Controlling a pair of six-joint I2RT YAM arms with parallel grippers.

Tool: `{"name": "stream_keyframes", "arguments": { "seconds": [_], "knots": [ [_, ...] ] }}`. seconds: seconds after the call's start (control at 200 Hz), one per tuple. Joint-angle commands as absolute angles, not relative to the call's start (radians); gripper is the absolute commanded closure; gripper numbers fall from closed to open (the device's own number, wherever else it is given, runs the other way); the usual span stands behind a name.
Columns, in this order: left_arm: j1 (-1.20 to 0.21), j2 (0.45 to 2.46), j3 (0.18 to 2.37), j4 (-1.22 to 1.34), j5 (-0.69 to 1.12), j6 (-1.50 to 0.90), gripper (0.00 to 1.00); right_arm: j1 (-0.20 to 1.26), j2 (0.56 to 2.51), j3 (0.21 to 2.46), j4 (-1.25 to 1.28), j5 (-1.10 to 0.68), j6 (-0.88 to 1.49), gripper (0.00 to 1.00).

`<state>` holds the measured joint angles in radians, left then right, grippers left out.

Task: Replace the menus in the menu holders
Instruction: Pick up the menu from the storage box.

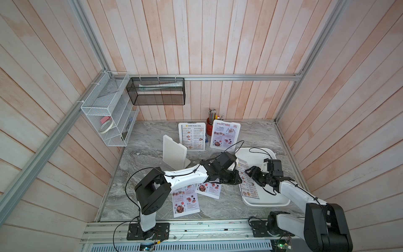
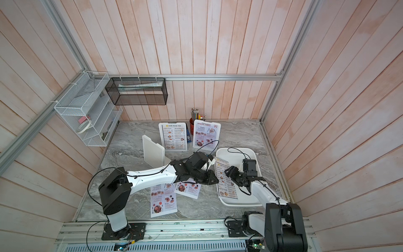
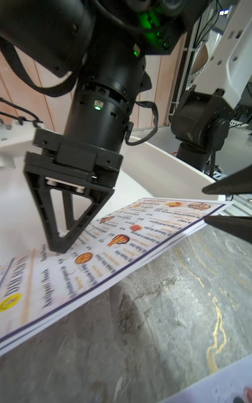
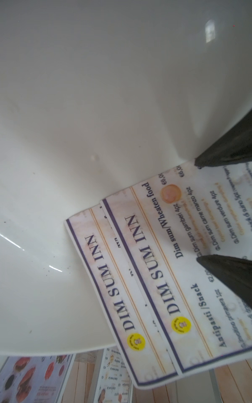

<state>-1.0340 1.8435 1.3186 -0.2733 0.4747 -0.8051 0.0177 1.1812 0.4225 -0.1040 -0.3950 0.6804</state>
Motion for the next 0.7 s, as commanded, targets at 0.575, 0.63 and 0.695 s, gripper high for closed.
{"name": "stream_keyframes", "arguments": {
  "seconds": [0.575,0.63,0.695],
  "knots": [
    [-1.097,1.909,1.327,-0.362,0.592,-0.774,0.61,0.015,1.167,0.381,-0.07,-0.408,0.691,0.35],
    [-1.098,1.92,1.328,-0.353,0.602,-0.777,0.61,0.015,1.167,0.373,-0.063,-0.411,0.695,0.35],
    [-1.098,1.922,1.331,-0.344,0.605,-0.78,0.63,0.014,1.169,0.371,-0.062,-0.413,0.693,0.35]
  ]
}}
